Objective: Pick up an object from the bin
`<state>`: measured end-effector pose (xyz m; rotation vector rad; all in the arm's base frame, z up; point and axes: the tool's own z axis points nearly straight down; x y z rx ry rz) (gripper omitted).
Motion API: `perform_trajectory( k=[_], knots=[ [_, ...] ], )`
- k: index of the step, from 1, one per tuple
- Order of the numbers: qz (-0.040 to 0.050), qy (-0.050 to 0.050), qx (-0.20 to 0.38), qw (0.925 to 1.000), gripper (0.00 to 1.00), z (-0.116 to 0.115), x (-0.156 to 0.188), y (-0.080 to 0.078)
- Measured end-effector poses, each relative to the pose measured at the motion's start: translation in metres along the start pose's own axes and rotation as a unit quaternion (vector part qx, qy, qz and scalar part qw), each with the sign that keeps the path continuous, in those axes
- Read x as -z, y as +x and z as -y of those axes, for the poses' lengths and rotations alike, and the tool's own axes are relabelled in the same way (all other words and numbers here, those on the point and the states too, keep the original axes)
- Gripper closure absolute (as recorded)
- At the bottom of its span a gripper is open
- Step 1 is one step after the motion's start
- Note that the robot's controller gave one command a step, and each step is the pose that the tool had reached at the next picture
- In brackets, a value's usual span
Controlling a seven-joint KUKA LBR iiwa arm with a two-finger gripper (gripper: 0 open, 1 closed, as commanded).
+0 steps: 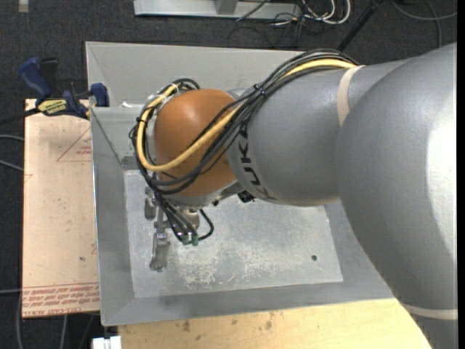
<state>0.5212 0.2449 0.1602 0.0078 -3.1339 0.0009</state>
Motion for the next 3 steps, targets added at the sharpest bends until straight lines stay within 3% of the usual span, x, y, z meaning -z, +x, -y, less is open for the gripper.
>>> perform_trajectory(
  k=[1, 2, 3],
  knots=[
    [-0.001, 0.001, -0.031, 0.9995, 0.0, 0.042, -0.051, 0.045],
    [0.0069, -0.001, 0.111, 0.9937, 0.0, 0.01, -0.089, 0.025],
    [0.0094, -0.003, 0.063, 0.998, 0.0, -0.005, 0.003, -0.003]
  ],
)
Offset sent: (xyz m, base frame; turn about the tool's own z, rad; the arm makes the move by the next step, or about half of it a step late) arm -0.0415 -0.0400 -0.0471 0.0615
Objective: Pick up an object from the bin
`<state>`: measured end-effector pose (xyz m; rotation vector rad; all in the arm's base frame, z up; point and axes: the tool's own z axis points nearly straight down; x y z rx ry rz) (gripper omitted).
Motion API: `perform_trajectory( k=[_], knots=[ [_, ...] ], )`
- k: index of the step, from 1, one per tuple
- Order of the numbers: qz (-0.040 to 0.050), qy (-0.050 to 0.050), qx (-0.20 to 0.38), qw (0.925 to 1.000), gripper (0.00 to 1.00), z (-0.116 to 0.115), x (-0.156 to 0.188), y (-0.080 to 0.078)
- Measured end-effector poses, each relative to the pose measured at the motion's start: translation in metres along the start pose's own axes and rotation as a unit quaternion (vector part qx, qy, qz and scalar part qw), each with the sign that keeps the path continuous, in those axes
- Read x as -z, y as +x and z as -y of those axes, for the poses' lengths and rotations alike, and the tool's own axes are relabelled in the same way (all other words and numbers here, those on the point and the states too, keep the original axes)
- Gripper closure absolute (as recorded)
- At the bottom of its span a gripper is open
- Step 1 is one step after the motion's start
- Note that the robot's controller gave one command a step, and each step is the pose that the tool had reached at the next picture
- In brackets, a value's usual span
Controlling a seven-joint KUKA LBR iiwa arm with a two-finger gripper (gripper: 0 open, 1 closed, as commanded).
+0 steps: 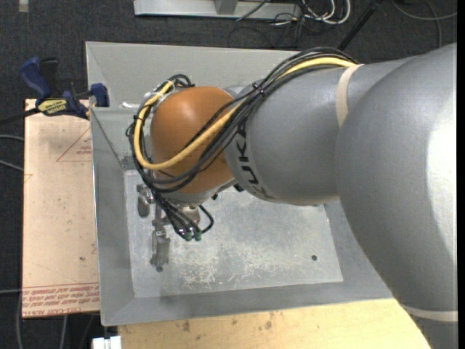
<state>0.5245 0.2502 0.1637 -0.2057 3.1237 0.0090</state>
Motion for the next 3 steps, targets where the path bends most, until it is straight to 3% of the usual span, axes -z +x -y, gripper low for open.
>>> perform_trajectory(
  k=[1, 2, 3],
  knots=[
    [-0.0099, 0.004, 0.022, 0.9997, 0.0, 0.048, -0.053, 0.049],
    [-0.0059, 0.004, -0.027, 0.9996, 0.0, 0.145, -0.059, 0.034],
    [-0.0021, 0.0, 0.077, 0.997, 0.0, 0.07, 0.0, 0.015]
  ],
)
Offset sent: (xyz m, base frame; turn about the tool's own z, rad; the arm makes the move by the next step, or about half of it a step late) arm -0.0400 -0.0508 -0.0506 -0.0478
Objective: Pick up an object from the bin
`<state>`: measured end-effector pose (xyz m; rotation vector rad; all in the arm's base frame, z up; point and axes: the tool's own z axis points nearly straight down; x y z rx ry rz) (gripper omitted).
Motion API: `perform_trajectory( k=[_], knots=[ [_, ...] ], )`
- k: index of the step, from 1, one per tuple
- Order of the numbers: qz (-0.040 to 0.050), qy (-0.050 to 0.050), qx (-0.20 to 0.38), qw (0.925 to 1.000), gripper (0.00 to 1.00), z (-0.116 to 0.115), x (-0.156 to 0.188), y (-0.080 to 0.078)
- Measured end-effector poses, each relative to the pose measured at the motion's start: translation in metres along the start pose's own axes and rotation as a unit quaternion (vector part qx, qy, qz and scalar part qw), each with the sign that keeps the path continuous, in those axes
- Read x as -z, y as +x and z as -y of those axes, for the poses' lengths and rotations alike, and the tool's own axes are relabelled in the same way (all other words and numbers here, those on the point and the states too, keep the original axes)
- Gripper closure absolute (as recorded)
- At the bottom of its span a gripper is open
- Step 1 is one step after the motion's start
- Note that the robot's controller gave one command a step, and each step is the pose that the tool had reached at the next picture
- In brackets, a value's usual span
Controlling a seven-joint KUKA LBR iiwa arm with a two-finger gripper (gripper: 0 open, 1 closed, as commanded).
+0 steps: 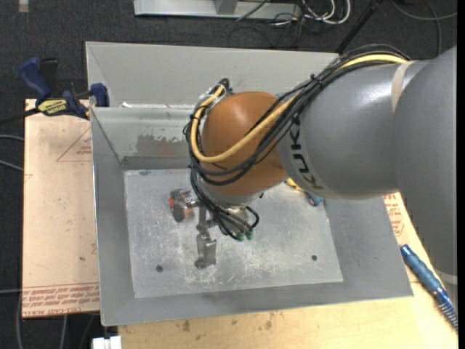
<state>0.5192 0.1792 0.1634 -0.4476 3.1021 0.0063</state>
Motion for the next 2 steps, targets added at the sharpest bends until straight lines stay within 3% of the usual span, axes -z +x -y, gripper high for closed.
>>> perform_trajectory(
  k=[1, 2],
  knots=[
    [-0.0031, 0.002, 0.121, 0.9927, 0.0, 0.068, -0.02, -0.01],
    [-0.0015, -0.001, 0.104, 0.9946, 0.0, 0.041, -0.062, -0.06]
  ],
)
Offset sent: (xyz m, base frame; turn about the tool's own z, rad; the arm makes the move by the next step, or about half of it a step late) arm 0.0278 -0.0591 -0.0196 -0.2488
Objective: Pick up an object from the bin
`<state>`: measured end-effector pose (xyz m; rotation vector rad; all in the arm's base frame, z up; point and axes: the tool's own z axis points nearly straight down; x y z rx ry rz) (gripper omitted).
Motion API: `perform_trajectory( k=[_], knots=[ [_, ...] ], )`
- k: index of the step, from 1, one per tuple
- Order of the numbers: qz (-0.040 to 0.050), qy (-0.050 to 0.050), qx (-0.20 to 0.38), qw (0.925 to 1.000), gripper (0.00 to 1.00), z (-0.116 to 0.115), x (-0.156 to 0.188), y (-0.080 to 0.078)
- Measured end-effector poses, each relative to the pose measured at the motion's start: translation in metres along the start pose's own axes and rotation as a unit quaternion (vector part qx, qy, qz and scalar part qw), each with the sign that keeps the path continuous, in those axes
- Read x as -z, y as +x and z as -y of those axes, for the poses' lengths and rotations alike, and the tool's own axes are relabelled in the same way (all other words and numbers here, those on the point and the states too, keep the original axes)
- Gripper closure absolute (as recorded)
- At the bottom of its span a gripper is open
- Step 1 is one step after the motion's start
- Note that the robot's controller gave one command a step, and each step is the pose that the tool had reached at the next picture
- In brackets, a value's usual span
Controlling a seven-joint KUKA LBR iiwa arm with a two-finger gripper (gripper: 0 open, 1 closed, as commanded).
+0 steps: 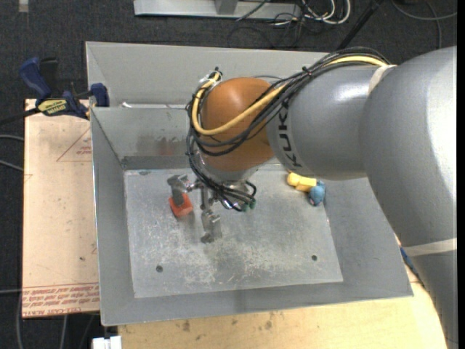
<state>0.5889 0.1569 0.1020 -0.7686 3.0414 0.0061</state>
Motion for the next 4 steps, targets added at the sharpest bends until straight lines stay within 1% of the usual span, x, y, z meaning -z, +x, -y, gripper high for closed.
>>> perform_trajectory(
  k=[1, 2, 3, 4],
  knots=[
    [0.0015, 0.001, -0.015, 0.9999, 0.0, 0.026, -0.022, -0.028],
    [0.0042, 0.002, 0.26, 0.9656, 0.0, -0.004, -0.028, -0.05],
    [0.0044, 0.002, 0.259, 0.9658, 1.0, -0.003, -0.027, -0.05],
    [0.0025, 0.003, 0.27, 0.9628, 1.0, -0.004, 0.098, -0.031]
  ],
)
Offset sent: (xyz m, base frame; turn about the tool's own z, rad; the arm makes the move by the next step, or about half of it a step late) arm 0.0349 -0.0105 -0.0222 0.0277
